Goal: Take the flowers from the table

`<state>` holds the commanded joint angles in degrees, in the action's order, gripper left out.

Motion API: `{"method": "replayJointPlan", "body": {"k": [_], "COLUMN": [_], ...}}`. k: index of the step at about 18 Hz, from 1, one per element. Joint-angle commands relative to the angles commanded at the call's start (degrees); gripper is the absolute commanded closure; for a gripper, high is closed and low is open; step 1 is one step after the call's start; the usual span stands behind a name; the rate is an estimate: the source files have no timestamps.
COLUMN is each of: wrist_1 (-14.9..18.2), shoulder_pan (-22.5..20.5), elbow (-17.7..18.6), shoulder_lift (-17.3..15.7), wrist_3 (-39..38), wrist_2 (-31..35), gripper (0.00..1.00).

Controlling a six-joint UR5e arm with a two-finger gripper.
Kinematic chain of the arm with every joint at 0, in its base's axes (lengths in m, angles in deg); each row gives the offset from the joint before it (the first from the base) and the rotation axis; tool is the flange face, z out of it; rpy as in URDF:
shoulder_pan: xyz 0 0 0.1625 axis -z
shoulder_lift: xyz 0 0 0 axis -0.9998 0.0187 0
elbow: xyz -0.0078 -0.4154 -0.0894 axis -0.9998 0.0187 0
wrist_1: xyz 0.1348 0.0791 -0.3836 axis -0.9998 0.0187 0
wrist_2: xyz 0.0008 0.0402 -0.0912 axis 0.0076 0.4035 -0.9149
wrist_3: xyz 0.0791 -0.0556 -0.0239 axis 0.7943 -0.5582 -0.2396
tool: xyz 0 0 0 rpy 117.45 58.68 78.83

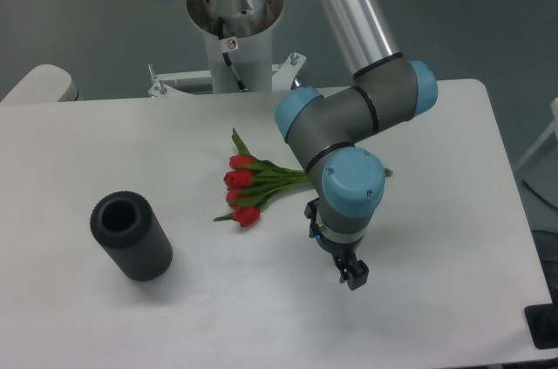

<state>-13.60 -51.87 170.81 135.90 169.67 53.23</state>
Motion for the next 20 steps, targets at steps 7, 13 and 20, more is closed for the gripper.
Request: {"method": "replayJointPlan", "body": {"k": [7, 13, 20], "wrist_1": [-0.17, 0.35, -0.09], "shoulder_pan": [0.0, -0.17, -1.49], "elbow": [0.18, 0.79, 10.18], "shoulder_lift": [-0.09, -1.14, -6.85], "wrist_3": [0.09, 0.44, 7.98], "wrist_2": [0.09, 0.0, -3.69], "gripper": [0.0, 0.0, 0.0]}}
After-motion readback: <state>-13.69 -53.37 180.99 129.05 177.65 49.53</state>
